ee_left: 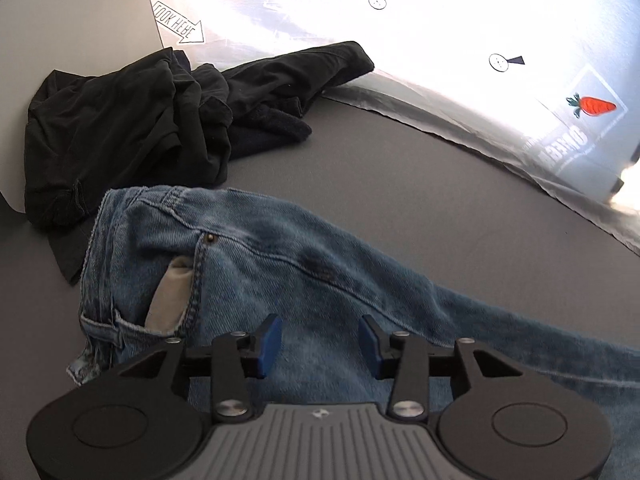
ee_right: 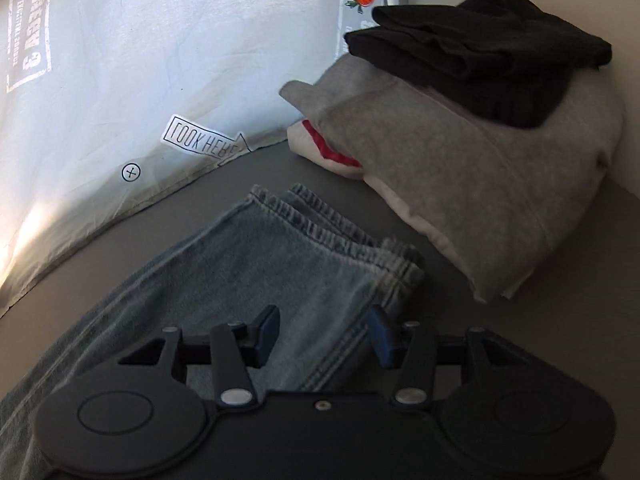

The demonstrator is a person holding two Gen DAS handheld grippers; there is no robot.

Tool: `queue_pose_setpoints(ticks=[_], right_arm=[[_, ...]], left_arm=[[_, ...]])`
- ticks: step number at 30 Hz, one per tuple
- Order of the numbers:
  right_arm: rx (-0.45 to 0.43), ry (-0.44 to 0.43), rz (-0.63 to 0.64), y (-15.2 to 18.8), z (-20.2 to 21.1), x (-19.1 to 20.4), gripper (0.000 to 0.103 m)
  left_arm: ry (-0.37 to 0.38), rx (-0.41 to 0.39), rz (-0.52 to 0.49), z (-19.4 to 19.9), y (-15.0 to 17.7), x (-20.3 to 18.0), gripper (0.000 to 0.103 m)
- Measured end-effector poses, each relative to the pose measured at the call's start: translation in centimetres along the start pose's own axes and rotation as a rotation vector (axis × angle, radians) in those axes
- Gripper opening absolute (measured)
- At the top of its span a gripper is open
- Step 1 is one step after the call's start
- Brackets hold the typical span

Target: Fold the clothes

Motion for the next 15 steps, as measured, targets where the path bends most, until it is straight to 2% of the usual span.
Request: queue_pose_setpoints(ticks=[5,9,10,11,13,15], right_arm=[[0.026,-0.045,-0.137,1.5,-0.5,-2.5,0.051],[0.024,-0.048,-0.198,0.6,-1.9,-2.5,0.054],[0.030,-0.031,-0.194,0.3,-2.1,-2.3,0.050],[0.035,-0.017,-0.181,0.0,-2.2,-2.0,0.036],[0.031,0.004,-0.118,-0.5,-1.8,-1.0,0.017],[-0.007,0.037,-0.017,-0.9,-0.8,0.0,0.013]], left_arm=[[0.012,0.054,-0.073,1.7,4.2,-0.6,0.048],[0.032,0.101,-0.054,2.3,6.2,-0.5,0.048],[0.035,0.111,-0.046,2.4,6.5,-0.4,0.048],[0.032,0.115,-0.041,2.5,6.7,-0.4,0.049],[0.029,0.117,-0.031,2.6,6.7,-0.3,0.049],[0.027,0.124,-0.010,2.7,6.7,-0.2,0.049]])
Point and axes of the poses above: each gripper's, at about its wrist camera, not at the fingertips, and z roughly against the way its jaws point, x to its left, y to its underside, the point moved 7 cm from there along -z, roughly the way its jaws point, and after that the axes turned 2 degrees about -z, right-handed, at the moved point
